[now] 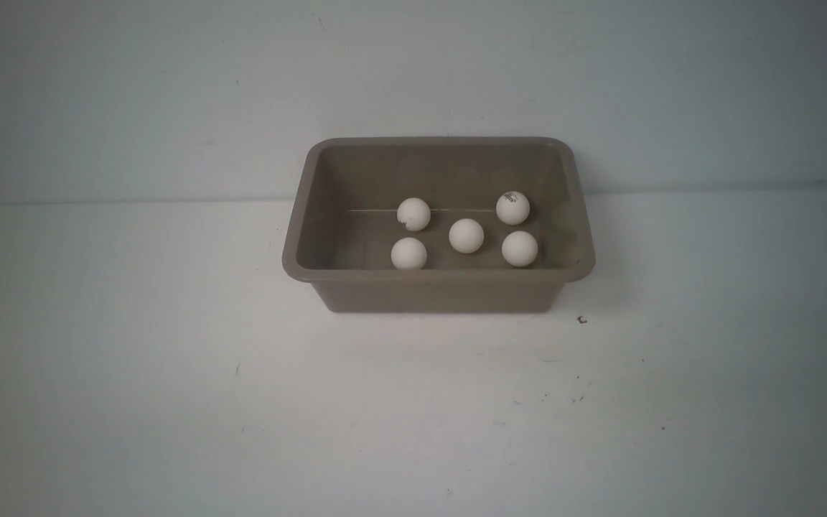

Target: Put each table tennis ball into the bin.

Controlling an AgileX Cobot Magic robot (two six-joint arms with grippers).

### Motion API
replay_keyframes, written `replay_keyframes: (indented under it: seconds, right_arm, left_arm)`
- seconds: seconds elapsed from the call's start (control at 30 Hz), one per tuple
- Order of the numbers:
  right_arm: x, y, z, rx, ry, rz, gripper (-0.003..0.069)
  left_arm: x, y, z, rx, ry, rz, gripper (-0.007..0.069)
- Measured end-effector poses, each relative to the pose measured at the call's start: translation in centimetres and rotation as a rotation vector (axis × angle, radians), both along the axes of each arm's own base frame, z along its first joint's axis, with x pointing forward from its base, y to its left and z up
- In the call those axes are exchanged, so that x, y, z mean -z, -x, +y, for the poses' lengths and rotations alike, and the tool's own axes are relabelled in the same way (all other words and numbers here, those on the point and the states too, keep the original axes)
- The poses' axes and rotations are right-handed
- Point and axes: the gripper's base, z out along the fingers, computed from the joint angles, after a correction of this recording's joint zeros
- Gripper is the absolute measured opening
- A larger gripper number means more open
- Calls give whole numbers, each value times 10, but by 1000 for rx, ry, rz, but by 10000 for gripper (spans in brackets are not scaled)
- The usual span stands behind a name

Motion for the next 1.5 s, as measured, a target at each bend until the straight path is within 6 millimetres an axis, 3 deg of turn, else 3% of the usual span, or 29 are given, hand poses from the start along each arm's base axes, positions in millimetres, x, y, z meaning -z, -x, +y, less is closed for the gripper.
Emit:
replay_keyframes:
  seconds: [0.37, 0.53, 0.6, 0.73, 0.8, 1.03, 1.23, 1.3, 1.5]
  right_arm:
    - [2, 0, 0, -4, -1, 24, -10]
    - [2, 0, 0, -5, -1, 27, -10]
    - [2, 0, 0, -5, -1, 27, -10]
    - [2, 0, 0, -5, -1, 27, -10]
    - [2, 0, 0, -5, -1, 27, -10]
    - [2, 0, 0, -5, -1, 27, -10]
    - [2, 0, 0, -5, -1, 27, -10]
    - [2, 0, 0, -5, -1, 27, -10]
    - [2, 0, 0, -5, -1, 27, -10]
  left_arm:
    - [0, -1, 2, -20, -42, -8, -4]
    - [21, -9, 10, -96, -200, 17, -4]
    - [42, -16, 15, -142, -263, 43, -4]
    - [76, -25, 20, -191, -177, 77, -4]
    - [81, -26, 21, -205, -125, 73, -4]
    - [80, -27, 22, -223, 57, 55, -4]
    - [94, -25, 18, -188, 148, 220, -4]
    - [102, -23, 17, -182, 105, 305, -4]
    - [102, -23, 19, -197, 31, 306, -4]
